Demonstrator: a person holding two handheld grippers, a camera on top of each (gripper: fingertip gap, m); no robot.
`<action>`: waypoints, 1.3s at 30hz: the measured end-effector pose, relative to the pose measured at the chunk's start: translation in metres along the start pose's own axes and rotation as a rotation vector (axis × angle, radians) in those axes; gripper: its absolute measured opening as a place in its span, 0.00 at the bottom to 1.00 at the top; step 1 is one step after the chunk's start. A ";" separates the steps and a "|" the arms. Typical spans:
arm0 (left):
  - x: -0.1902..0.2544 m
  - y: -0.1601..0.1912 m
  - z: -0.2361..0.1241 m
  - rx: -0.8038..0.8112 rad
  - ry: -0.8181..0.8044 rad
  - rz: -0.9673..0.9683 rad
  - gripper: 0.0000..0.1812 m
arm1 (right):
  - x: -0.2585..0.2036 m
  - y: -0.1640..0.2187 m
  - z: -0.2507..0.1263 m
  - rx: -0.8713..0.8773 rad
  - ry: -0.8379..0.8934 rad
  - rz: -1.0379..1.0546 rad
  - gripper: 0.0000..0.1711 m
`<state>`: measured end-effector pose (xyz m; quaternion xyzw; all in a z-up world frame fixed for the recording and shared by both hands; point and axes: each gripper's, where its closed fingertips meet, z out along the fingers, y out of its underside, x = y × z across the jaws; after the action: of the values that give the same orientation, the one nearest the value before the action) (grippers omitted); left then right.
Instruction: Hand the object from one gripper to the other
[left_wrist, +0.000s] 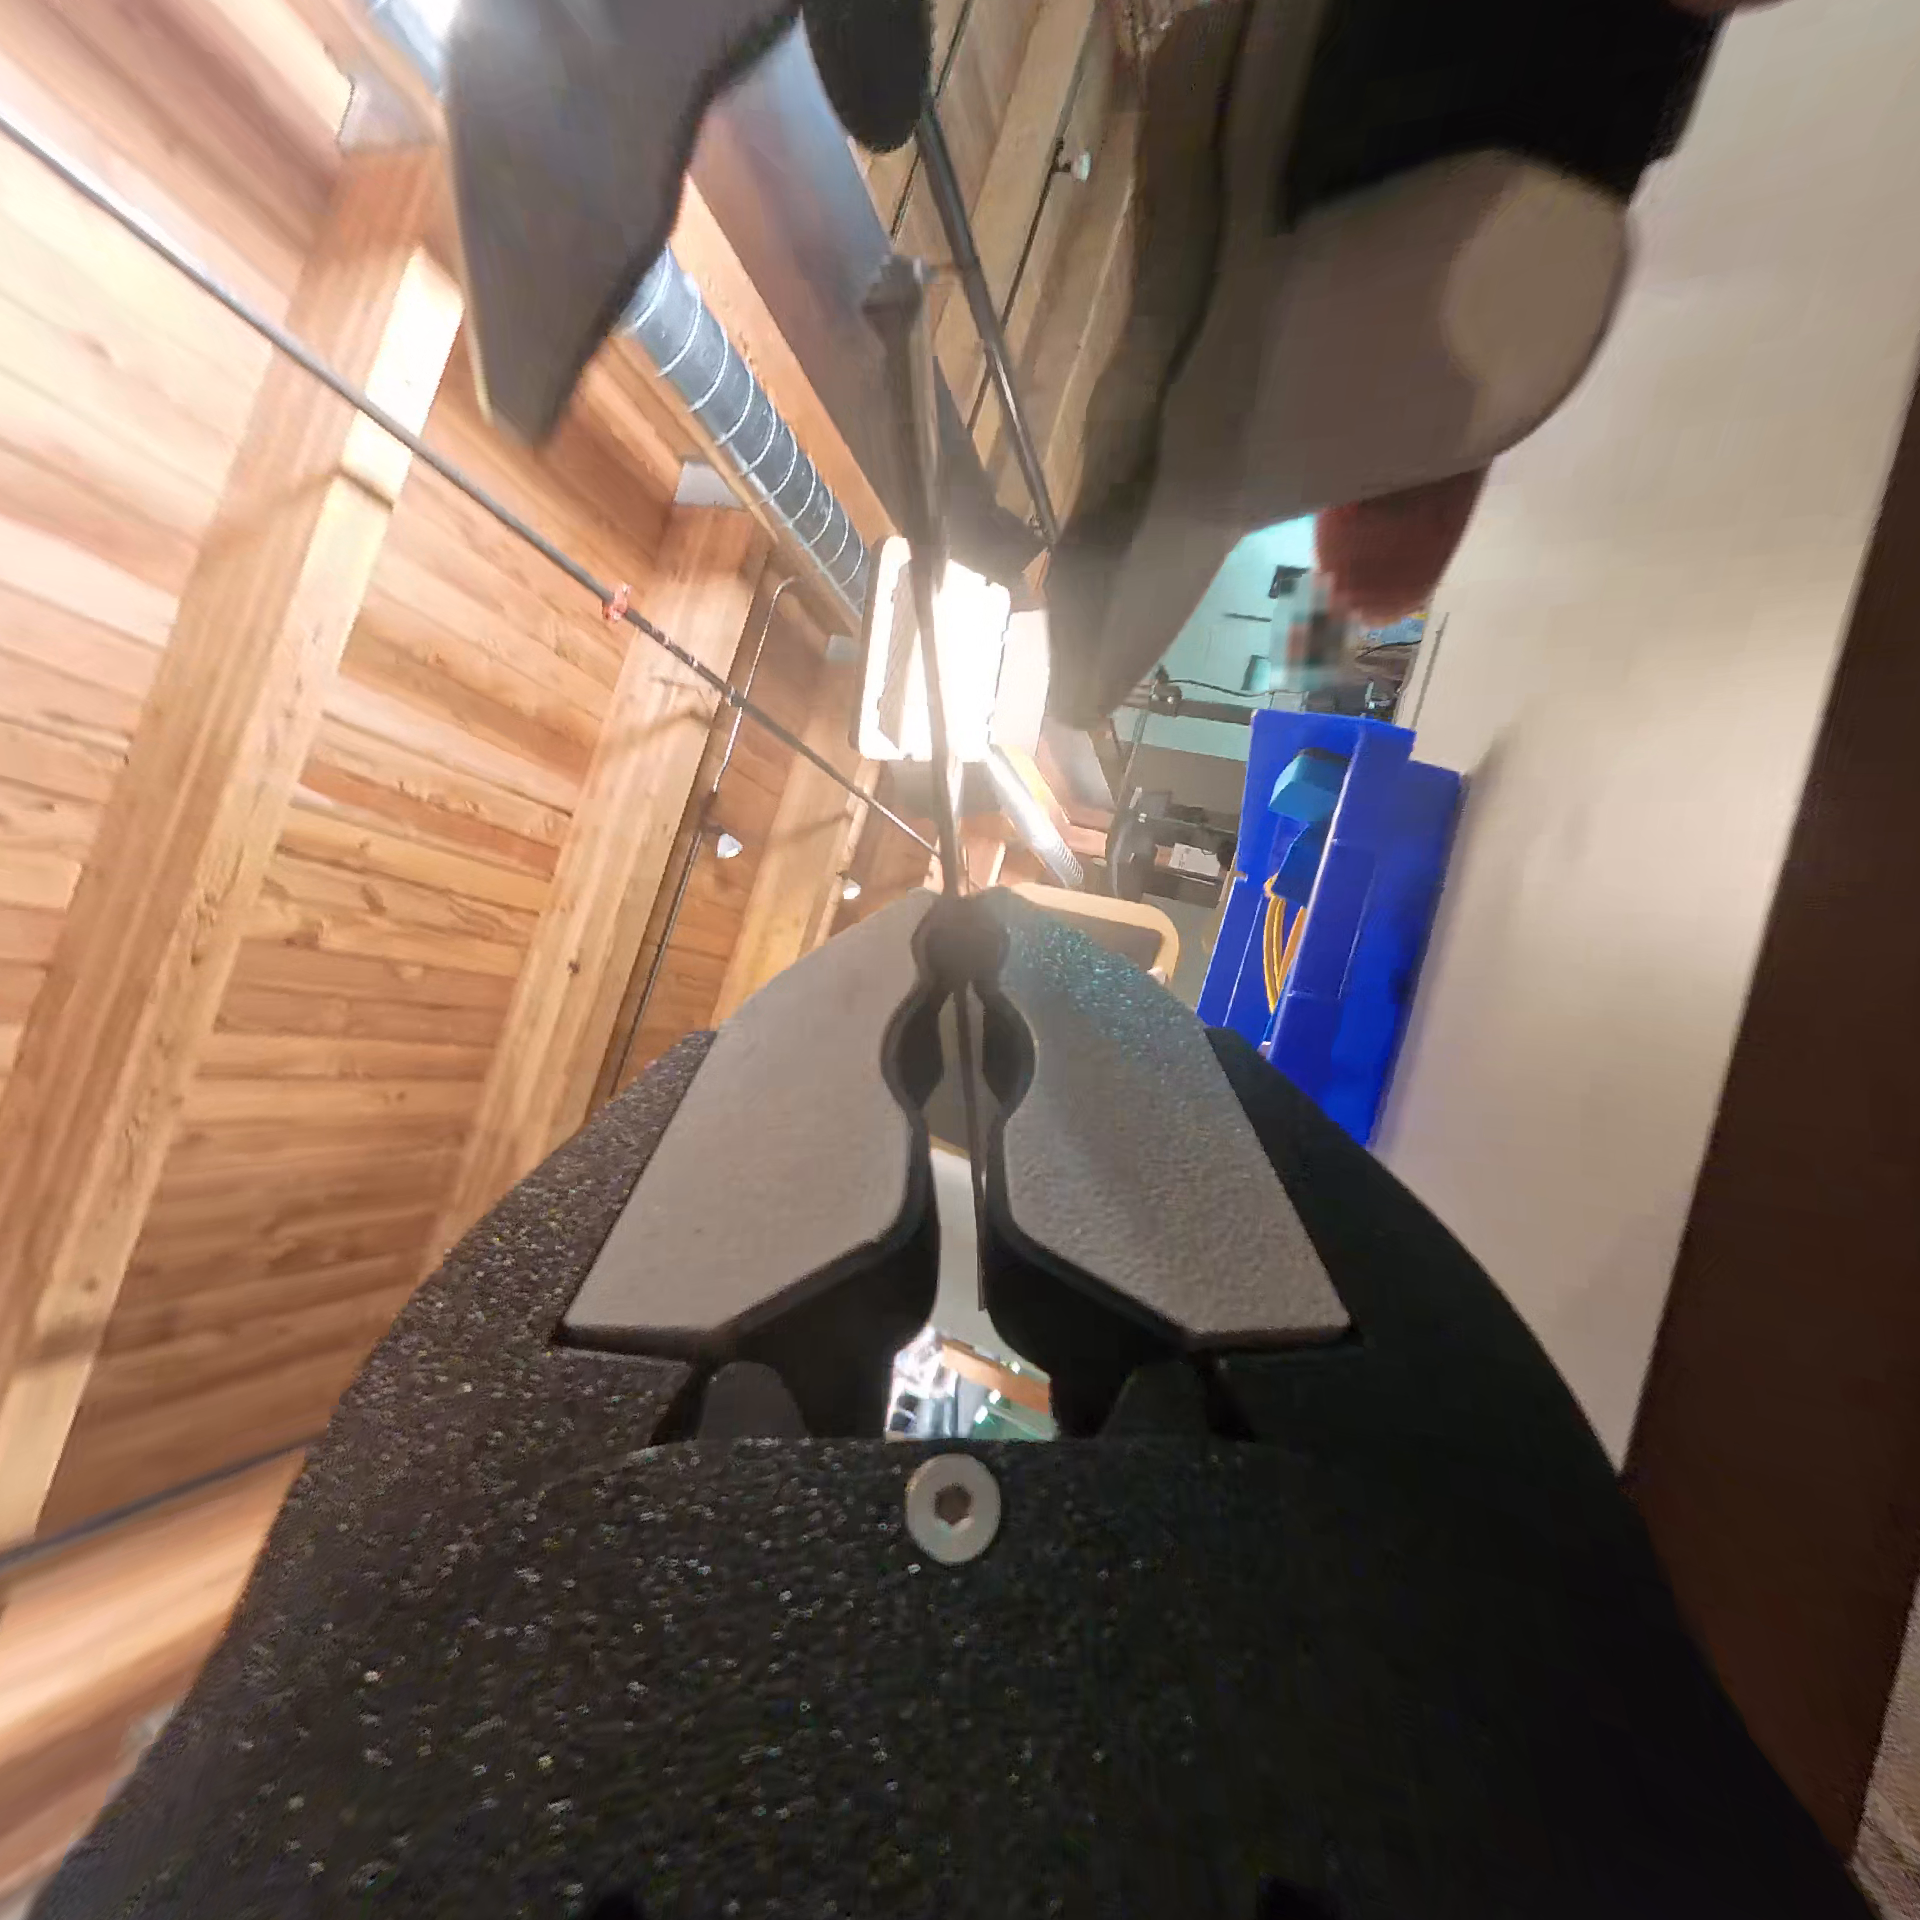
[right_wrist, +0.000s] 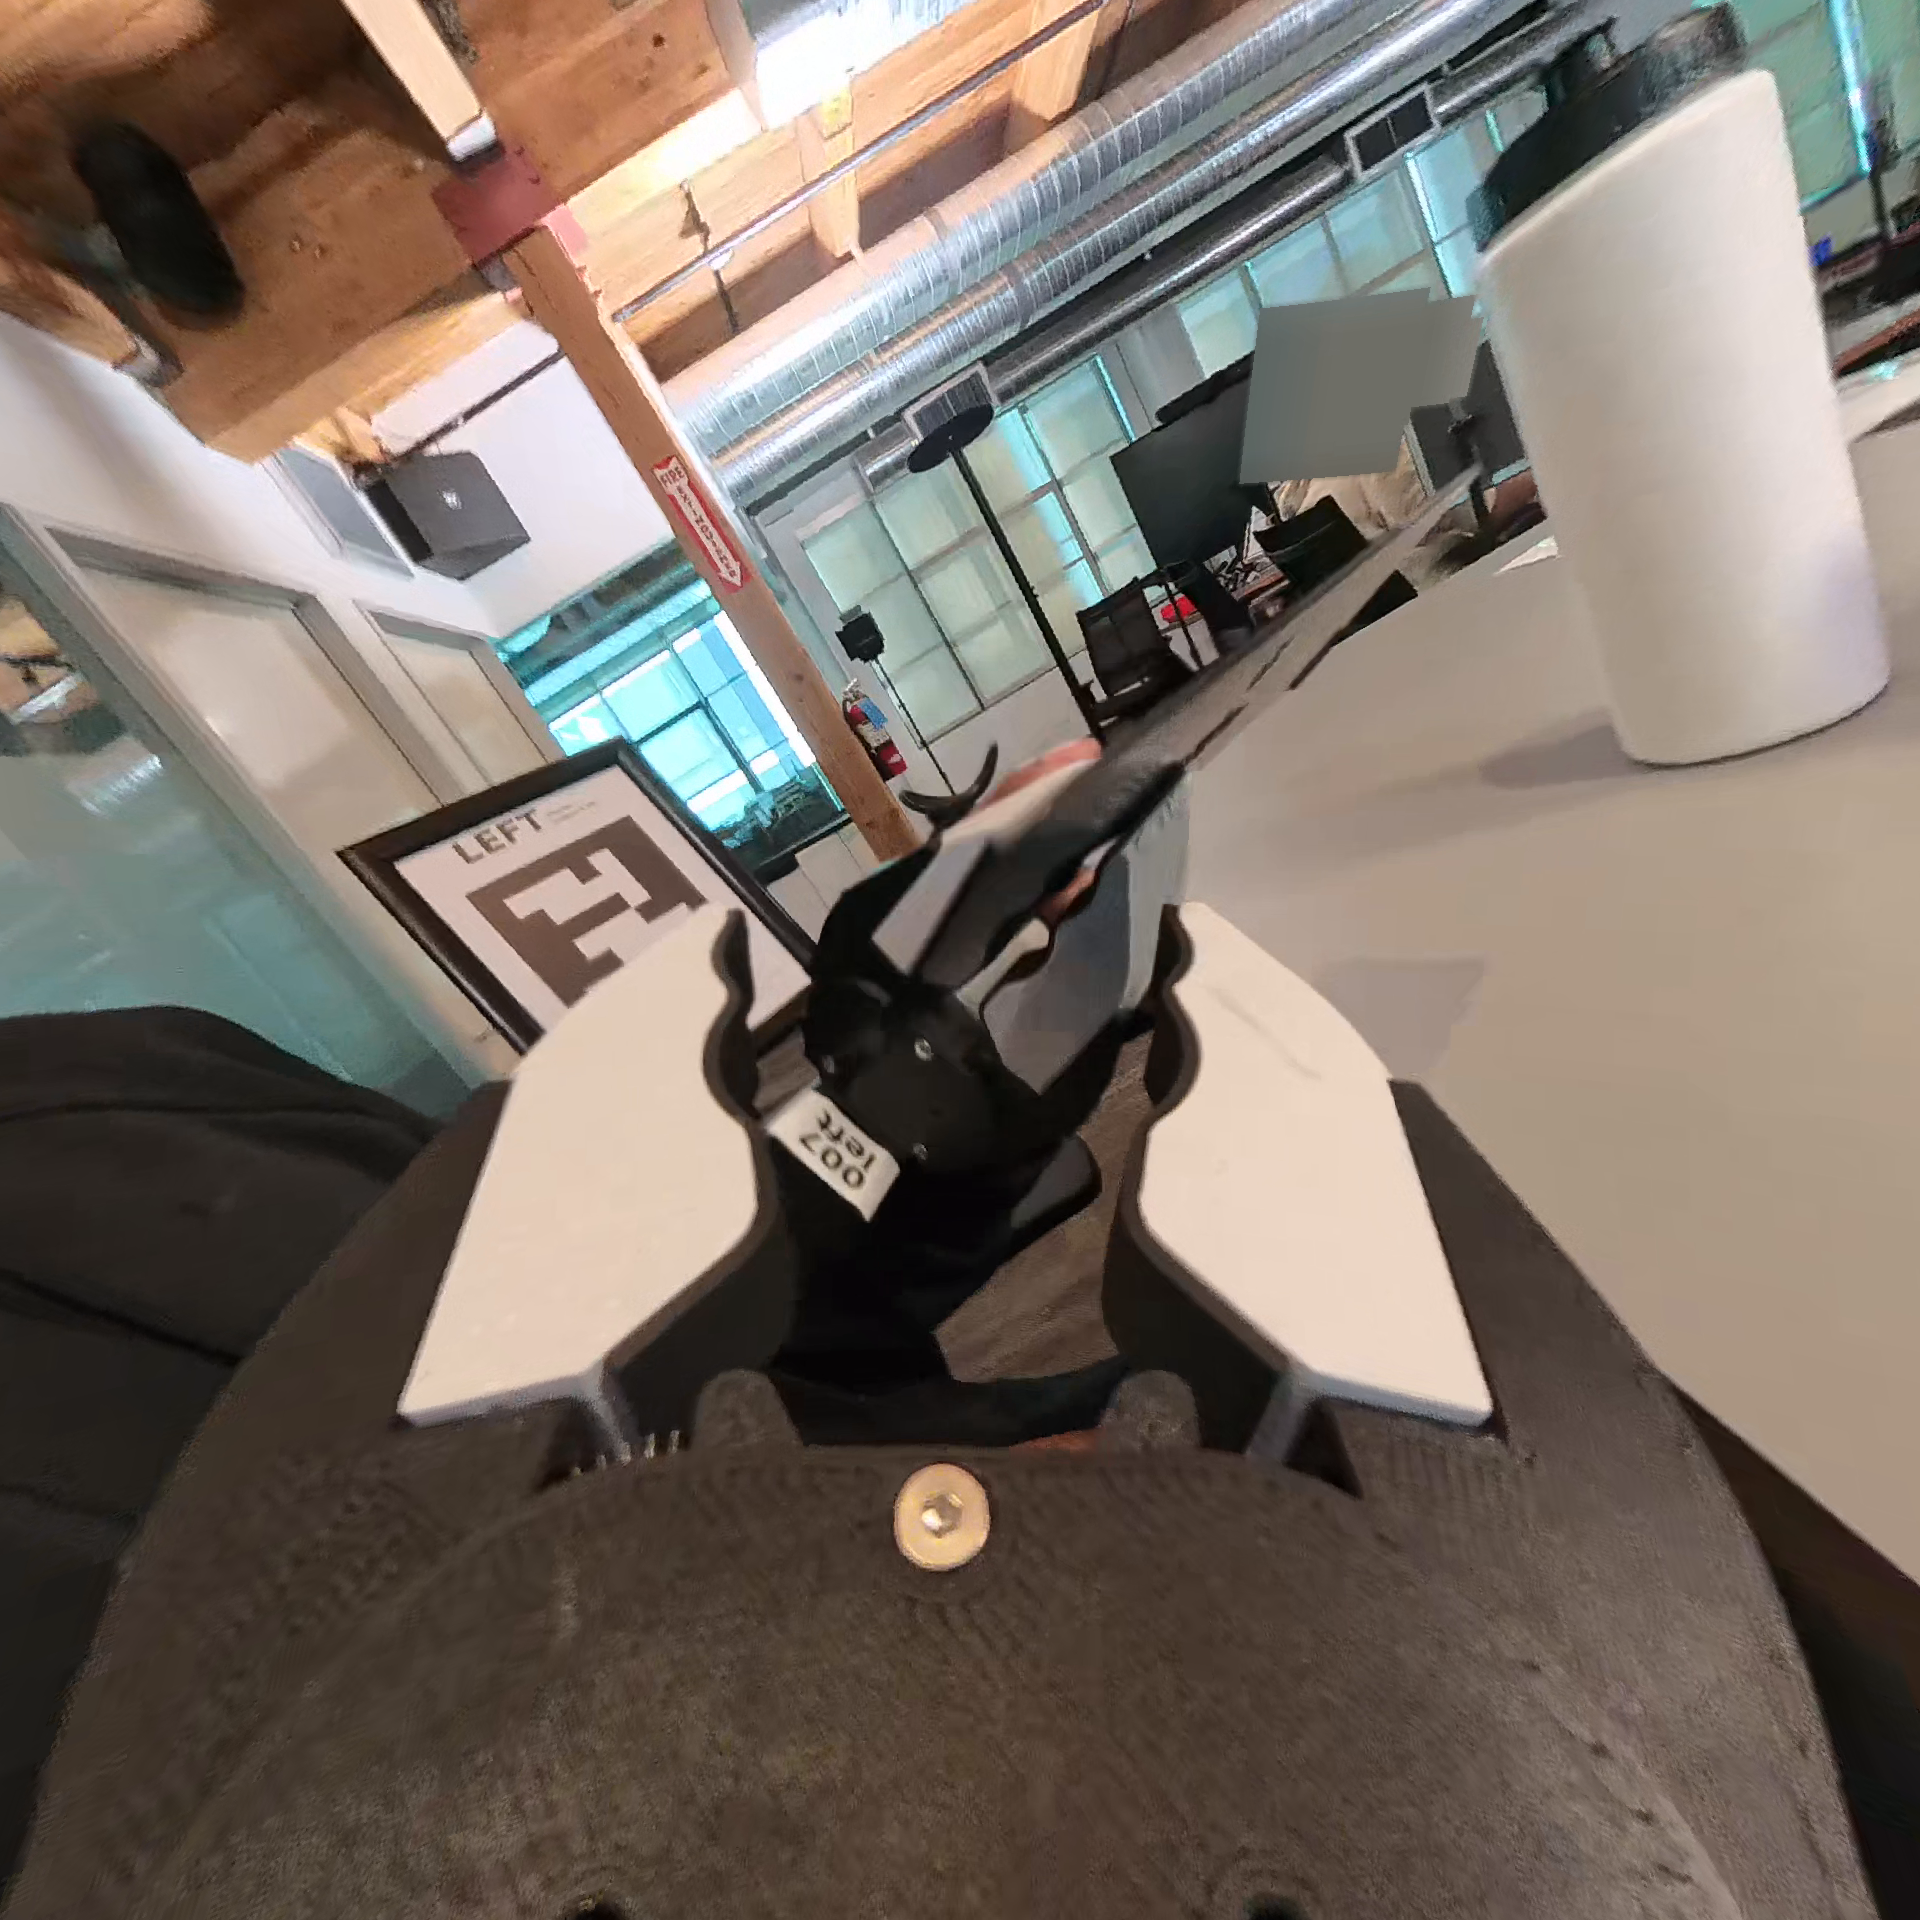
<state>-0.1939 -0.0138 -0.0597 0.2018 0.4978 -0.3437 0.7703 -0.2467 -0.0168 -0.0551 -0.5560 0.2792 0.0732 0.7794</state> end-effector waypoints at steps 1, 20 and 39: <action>0.004 -0.004 0.000 0.016 0.009 0.010 0.01 | 0.004 -0.001 -0.001 0.010 0.017 0.028 0.41; -0.030 0.011 -0.026 0.170 0.382 -0.759 0.33 | 0.042 -0.014 -0.038 -0.184 0.381 -0.811 0.01; 0.021 0.018 -0.007 -0.099 0.391 -0.355 0.01 | 0.020 -0.014 -0.038 -0.120 0.595 -1.736 0.19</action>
<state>-0.1791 -0.0041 -0.0824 0.1358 0.6808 -0.4033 0.5961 -0.2373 -0.0608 -0.0626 -0.6059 -0.0512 -0.6693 0.4269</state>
